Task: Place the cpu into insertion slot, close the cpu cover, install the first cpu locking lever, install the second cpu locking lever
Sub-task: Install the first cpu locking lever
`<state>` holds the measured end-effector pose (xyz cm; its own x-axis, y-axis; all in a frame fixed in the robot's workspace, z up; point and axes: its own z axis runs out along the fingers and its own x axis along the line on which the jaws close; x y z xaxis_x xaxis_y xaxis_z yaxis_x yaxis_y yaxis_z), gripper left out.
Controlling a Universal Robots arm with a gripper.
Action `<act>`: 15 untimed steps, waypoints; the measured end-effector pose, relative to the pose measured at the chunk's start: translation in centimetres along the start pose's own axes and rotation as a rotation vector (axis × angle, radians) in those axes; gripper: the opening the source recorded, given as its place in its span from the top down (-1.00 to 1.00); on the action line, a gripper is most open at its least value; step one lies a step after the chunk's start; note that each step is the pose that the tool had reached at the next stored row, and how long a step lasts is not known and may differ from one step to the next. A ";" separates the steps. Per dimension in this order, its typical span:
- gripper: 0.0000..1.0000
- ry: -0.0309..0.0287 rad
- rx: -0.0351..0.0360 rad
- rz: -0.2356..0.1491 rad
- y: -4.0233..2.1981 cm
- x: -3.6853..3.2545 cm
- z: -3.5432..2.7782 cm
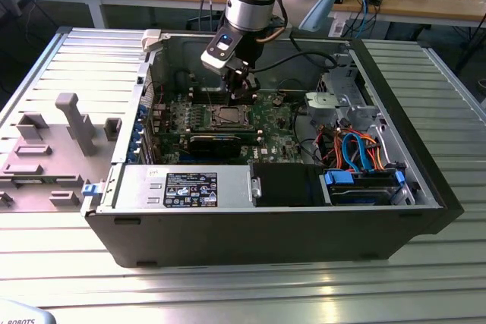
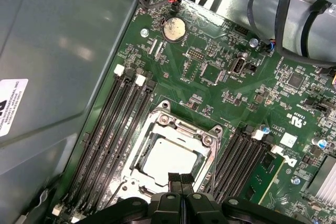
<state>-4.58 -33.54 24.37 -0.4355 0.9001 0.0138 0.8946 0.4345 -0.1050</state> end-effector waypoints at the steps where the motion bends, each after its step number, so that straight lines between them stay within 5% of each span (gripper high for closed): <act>1: 0.79 -0.0001 0.0001 -0.001 0.00 0.00 0.00; 15: 0.79 -0.0042 0.0006 -0.040 0.00 0.00 0.00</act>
<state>-4.58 -33.54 24.37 -0.4715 0.8817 0.0138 0.8763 0.4703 -0.1050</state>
